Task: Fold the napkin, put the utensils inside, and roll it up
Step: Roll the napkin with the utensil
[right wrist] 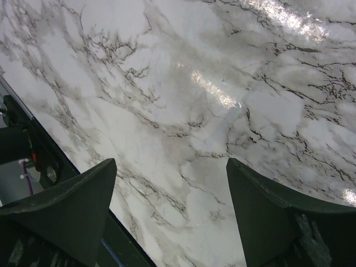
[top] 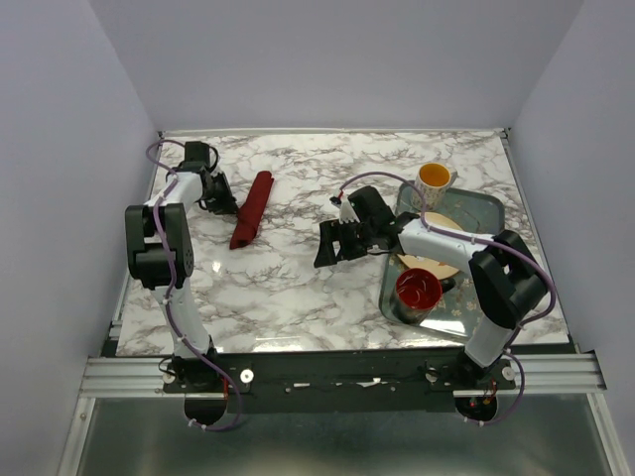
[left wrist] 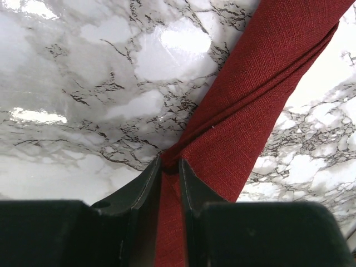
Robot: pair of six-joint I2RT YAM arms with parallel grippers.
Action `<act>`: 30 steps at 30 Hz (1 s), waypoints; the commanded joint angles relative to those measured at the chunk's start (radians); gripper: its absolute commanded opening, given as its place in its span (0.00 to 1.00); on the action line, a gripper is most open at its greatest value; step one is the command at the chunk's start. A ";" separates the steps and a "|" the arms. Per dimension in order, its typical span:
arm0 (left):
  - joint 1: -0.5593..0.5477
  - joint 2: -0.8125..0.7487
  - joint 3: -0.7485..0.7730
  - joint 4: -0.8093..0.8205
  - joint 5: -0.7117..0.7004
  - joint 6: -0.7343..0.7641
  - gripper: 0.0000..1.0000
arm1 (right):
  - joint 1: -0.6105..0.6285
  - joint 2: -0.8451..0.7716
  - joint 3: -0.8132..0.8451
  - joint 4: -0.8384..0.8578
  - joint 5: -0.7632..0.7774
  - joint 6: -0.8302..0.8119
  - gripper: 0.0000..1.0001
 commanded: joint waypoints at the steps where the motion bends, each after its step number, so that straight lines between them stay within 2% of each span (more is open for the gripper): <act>1: 0.004 -0.046 -0.023 -0.021 -0.037 0.014 0.27 | 0.010 0.022 0.026 -0.008 -0.010 -0.003 0.88; 15: 0.003 -0.054 -0.039 -0.012 -0.066 0.004 0.26 | 0.010 0.019 0.024 -0.010 -0.013 -0.006 0.88; 23: 0.003 -0.151 -0.039 -0.024 -0.133 0.014 0.34 | 0.010 0.021 0.018 -0.007 -0.011 -0.006 0.88; 30: 0.003 -0.155 -0.016 -0.043 -0.129 0.015 0.35 | 0.012 0.013 0.020 -0.010 -0.005 -0.004 0.88</act>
